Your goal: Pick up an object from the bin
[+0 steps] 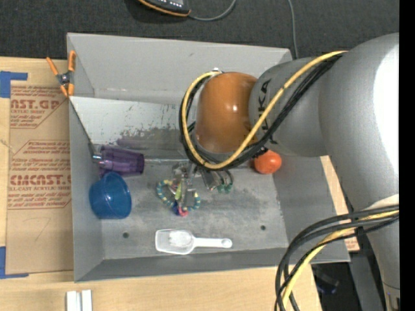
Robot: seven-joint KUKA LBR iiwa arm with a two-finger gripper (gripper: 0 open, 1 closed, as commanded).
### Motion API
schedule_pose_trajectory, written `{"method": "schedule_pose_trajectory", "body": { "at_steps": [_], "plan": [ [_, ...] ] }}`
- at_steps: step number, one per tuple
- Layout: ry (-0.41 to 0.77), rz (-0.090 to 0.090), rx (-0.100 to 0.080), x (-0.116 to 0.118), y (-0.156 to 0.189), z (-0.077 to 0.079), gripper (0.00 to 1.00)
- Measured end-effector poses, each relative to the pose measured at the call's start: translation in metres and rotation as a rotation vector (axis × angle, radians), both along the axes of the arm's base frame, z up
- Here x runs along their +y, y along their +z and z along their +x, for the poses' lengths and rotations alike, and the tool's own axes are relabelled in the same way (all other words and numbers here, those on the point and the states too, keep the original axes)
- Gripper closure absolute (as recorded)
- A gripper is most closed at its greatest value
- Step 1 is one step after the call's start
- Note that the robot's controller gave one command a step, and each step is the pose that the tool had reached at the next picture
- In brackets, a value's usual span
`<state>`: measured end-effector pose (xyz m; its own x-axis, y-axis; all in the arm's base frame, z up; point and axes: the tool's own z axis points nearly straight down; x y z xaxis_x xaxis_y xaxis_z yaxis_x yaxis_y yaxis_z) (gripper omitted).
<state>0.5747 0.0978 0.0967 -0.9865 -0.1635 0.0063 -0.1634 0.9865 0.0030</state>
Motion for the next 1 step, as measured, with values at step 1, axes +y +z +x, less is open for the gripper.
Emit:
{"method": "schedule_pose_trajectory", "body": {
  "at_steps": [1],
  "plan": [
    [0.0,-0.001,0.005,0.0001,0.019,-0.0012,1.0]
  ]
}}
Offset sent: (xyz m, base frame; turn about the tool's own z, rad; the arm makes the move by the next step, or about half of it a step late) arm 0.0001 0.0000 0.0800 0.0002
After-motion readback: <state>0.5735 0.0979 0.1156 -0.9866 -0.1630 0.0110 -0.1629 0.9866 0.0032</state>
